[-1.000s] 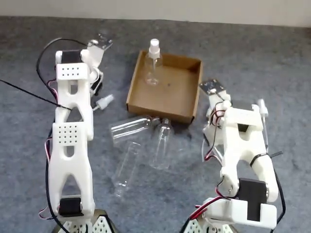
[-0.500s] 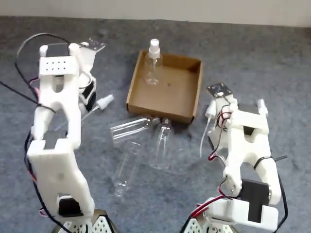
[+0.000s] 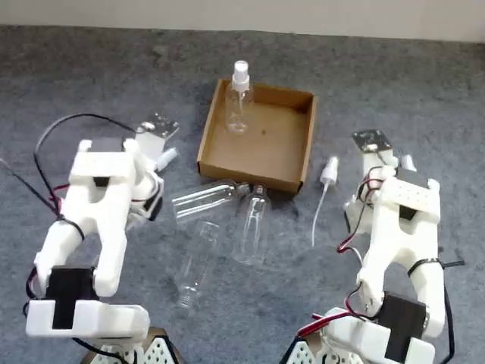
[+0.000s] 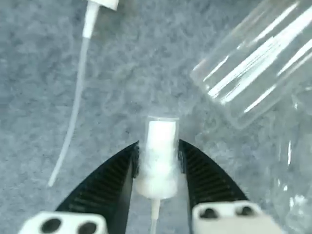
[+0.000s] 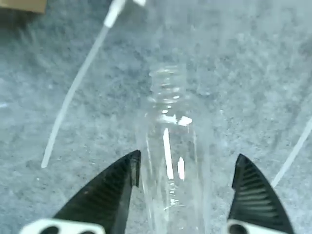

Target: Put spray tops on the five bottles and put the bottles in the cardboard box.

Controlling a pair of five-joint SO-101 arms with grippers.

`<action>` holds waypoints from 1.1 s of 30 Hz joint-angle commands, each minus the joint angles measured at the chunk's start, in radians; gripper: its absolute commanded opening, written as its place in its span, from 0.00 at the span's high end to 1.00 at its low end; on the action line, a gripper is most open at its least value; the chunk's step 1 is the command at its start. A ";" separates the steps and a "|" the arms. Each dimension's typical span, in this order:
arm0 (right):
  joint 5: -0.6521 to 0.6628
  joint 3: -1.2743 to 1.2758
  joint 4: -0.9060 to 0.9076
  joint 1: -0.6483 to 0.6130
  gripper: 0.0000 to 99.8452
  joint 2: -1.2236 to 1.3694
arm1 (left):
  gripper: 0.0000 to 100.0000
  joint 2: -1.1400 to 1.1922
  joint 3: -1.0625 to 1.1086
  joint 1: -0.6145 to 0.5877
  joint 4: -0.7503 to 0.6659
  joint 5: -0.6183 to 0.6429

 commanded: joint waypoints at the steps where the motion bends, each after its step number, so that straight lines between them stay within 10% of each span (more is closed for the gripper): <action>1: -0.017 -0.004 0.005 0.012 0.74 -0.047 | 1.00 -0.048 0.041 0.070 -0.091 0.081; 8: -0.011 -0.002 0.008 0.012 0.74 -0.051 | 0.89 -0.048 0.117 0.096 -0.187 0.153; 33: 0.034 -0.015 0.001 -0.033 0.79 0.159 | 0.99 -0.048 0.234 0.090 -0.272 0.097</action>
